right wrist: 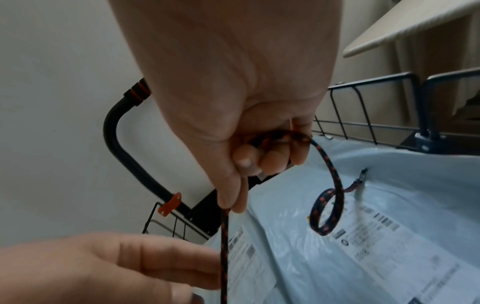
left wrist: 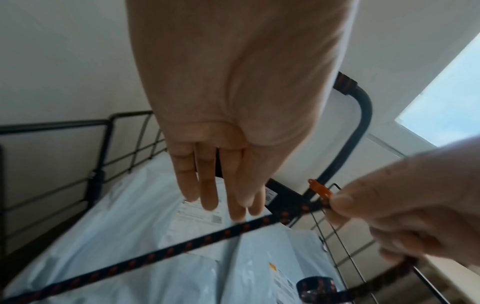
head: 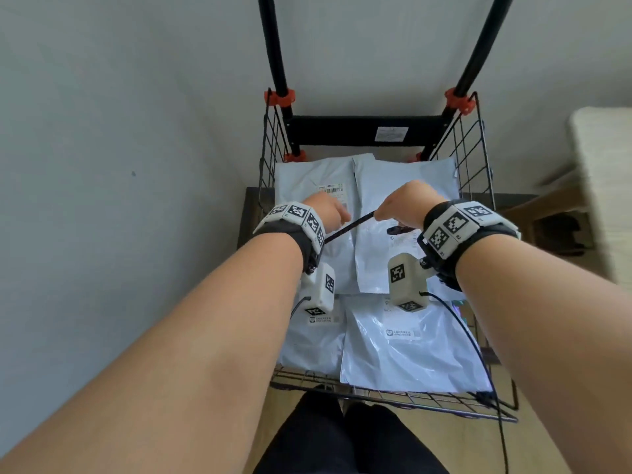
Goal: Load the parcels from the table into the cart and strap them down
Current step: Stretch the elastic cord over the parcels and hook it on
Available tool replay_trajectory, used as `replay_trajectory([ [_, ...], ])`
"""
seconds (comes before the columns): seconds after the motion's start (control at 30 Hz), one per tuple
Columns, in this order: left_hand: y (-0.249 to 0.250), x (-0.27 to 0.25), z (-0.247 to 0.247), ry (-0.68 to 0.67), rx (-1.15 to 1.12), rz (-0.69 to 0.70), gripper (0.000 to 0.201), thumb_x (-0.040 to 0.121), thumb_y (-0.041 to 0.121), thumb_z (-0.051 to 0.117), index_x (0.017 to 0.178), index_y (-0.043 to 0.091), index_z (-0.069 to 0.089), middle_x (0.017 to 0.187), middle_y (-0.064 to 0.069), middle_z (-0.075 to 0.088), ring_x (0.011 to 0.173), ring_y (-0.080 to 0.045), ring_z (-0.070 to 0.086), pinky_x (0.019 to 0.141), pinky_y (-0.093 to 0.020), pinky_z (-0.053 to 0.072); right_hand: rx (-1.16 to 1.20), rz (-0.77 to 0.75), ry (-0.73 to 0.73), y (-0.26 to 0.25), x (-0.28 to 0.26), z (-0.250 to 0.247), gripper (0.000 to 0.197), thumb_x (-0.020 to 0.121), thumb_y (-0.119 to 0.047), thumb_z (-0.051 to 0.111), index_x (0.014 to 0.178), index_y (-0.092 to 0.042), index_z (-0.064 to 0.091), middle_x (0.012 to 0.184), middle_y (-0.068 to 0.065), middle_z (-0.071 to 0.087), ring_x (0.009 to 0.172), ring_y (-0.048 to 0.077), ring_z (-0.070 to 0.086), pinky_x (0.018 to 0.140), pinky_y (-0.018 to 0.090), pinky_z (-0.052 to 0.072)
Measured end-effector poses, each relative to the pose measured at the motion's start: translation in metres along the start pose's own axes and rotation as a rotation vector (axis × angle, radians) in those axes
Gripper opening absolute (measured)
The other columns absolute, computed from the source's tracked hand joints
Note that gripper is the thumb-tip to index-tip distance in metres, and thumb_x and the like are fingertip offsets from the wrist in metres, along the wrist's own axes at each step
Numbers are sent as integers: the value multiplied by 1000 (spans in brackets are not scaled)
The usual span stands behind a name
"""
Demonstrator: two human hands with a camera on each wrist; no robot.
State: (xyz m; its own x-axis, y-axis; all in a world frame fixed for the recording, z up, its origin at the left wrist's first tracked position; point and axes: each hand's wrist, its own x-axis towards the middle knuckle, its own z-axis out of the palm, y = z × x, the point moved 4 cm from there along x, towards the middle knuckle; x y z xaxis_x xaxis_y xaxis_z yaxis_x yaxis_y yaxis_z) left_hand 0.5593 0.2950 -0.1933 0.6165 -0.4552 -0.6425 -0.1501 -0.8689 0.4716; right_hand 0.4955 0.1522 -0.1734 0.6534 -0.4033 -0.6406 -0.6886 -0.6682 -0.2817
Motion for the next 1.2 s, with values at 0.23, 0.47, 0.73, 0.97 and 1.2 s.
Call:
replay_trajectory([
  [0.23, 47, 16, 9, -92, 127, 162, 21, 95, 25, 51, 101, 21, 71, 89, 9, 66, 83, -11, 60, 69, -20, 48, 175, 12, 160, 37, 0, -27, 20, 88, -20, 63, 103, -10, 73, 102, 6, 71, 94, 24, 68, 87, 40, 57],
  [0.47, 89, 35, 26, -180, -86, 184, 20, 96, 18, 50, 95, 12, 69, 70, 4, 61, 63, -9, 56, 63, -20, 48, 428, 36, 347, 78, 2, -50, 12, 89, -15, 64, 97, -17, 73, 98, -3, 67, 84, 15, 65, 63, 20, 51],
  [0.73, 125, 57, 50, 3, -162, 116, 17, 93, 16, 54, 84, 10, 68, 68, -1, 61, 63, -15, 54, 63, -24, 46, 479, 79, 435, 145, 19, -75, 29, 87, -2, 53, 100, -18, 72, 112, 5, 69, 104, 23, 63, 94, 35, 51],
  [0.97, 159, 76, 81, 117, -125, 5, 21, 94, 14, 51, 81, 12, 68, 71, -1, 62, 68, -18, 55, 67, -24, 46, 481, 101, 357, 204, 52, -89, 33, 88, -2, 49, 106, -18, 71, 116, 4, 67, 108, 22, 60, 90, 26, 47],
  [1.2, 180, 106, 108, 155, -138, -54, 21, 95, 14, 51, 80, 10, 66, 65, -2, 56, 59, -17, 49, 70, -28, 43, 391, 27, 183, 233, 86, -81, 27, 92, -6, 54, 110, -18, 70, 118, 5, 65, 109, 22, 60, 89, 27, 47],
])
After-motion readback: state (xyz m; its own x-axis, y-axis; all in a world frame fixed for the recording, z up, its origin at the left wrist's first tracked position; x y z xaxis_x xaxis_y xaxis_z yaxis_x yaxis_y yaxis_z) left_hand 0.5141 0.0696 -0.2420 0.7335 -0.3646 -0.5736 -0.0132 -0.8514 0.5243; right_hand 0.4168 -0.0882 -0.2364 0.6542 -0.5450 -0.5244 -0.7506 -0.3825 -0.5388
